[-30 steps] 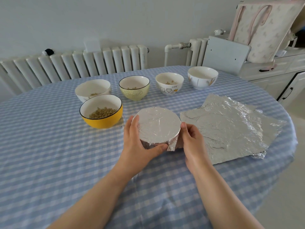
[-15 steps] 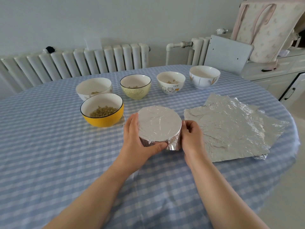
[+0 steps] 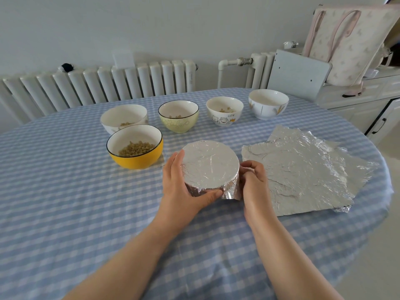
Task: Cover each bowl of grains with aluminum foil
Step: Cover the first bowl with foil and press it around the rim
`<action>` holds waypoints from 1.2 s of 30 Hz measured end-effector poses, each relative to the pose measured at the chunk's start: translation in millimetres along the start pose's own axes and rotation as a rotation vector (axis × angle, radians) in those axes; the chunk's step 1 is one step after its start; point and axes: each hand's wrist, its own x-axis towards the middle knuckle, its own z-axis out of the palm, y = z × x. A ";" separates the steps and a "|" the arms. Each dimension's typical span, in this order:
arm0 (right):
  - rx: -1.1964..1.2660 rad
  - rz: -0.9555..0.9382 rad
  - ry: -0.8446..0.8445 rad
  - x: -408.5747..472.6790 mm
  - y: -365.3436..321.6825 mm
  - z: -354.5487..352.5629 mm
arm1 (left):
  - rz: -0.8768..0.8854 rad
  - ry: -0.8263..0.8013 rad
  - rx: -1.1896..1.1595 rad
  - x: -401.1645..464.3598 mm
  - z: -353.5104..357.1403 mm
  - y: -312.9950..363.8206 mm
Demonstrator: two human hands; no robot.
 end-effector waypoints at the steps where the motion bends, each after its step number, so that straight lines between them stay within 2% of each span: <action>1: -0.005 -0.006 -0.021 -1.9 -0.4 -1.4 | 0.000 0.010 0.008 -0.7 1.4 1.0; 7: -0.194 -0.140 -0.119 -14.3 4.5 -7.1 | -0.009 0.012 0.009 -2.4 2.3 3.0; 12: -0.353 -0.302 -0.124 -22.6 9.1 -8.7 | -0.016 -0.021 -0.018 -0.4 -2.6 -0.6; 21: -0.293 -0.258 -0.065 -24.8 10.4 -3.1 | -0.012 -0.030 -0.148 4.5 -8.5 4.2; 36: -0.226 -0.184 0.087 -24.9 4.9 5.4 | -0.005 -0.022 -0.099 5.4 -5.1 4.3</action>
